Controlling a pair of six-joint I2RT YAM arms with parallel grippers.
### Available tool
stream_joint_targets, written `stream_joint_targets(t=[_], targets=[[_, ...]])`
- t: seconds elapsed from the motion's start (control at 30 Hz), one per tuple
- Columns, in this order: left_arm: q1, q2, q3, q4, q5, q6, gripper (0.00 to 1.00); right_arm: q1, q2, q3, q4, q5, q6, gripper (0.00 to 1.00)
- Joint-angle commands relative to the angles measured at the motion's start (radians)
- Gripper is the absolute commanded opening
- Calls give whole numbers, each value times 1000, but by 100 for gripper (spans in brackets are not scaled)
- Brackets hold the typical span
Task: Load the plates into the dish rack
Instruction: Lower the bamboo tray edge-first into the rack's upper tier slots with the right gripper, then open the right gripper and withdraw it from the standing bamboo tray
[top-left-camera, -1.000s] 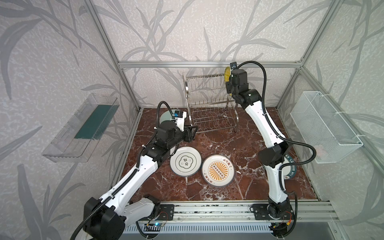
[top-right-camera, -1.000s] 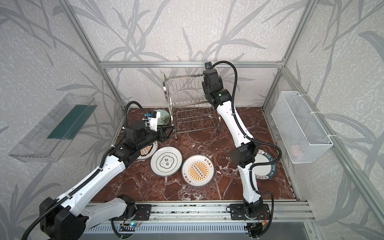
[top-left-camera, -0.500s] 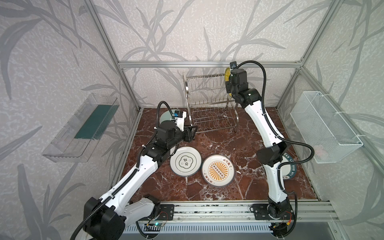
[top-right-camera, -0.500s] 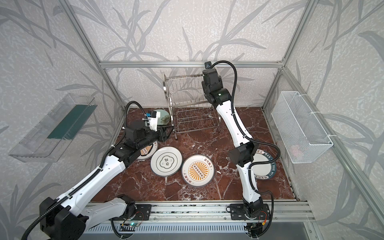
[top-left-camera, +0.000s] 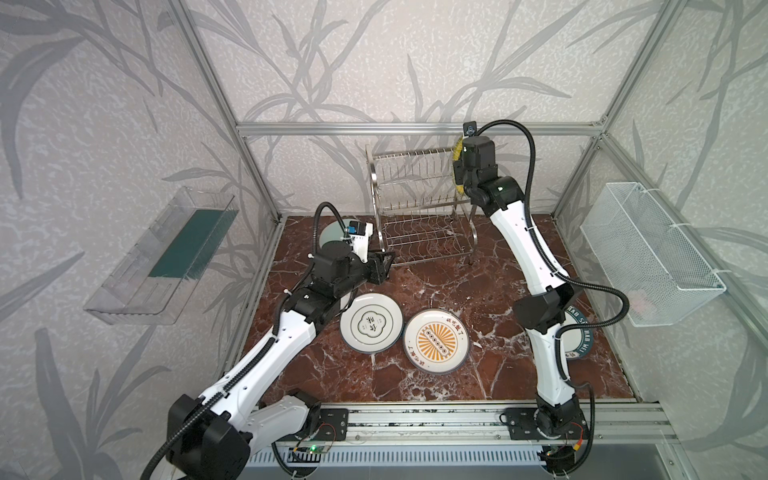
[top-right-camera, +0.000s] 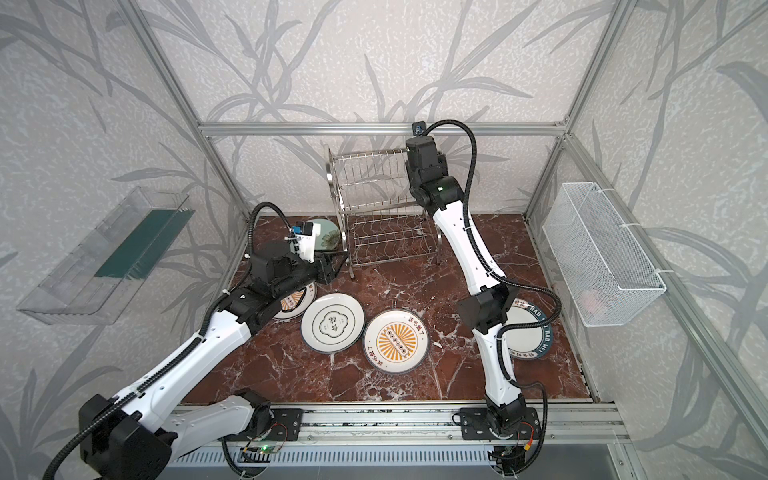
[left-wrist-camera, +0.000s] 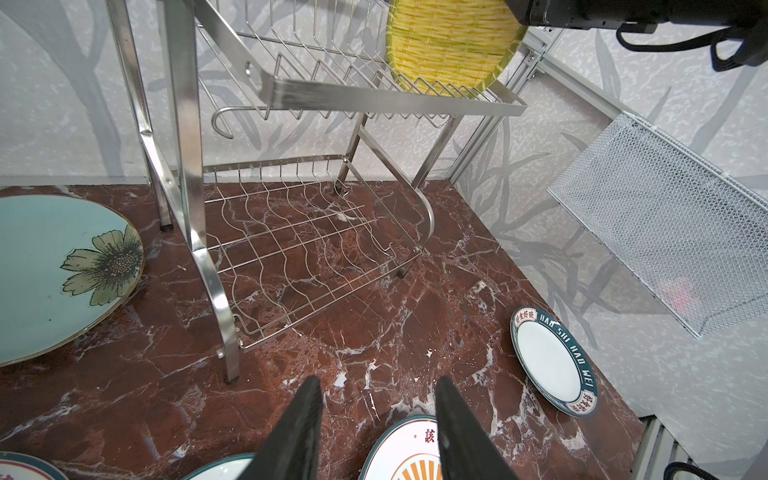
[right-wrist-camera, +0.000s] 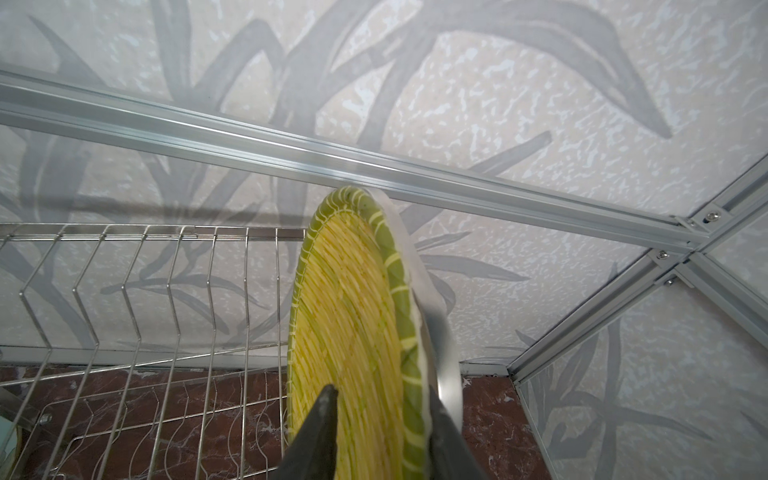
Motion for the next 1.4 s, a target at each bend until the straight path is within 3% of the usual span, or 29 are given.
stream_joint_targets(t=[0.0, 0.03, 0.13, 0.23, 0.97, 1.2, 1.37], targets=[[-4, -5, 0, 0, -7, 9, 43, -7, -22, 27, -2, 28, 32, 33], [-5, -5, -1, -1, -7, 10, 43, -7, -25, 22, 0, 22, 32, 34], [-4, -6, -3, -3, -12, 12, 43, -7, -32, 15, 4, -7, 31, 50], [-4, -7, -2, -7, -16, 12, 43, -7, -41, 15, 1, -44, 38, 59], [-4, -17, -15, -4, -74, 4, 43, -7, -218, 11, -41, -152, 20, 100], [-5, -31, 5, -37, -80, 11, 43, -8, -367, -214, -50, -207, 63, 99], [-4, -37, 4, -120, -100, -20, 44, -7, -594, -611, 88, -275, 121, 99]])
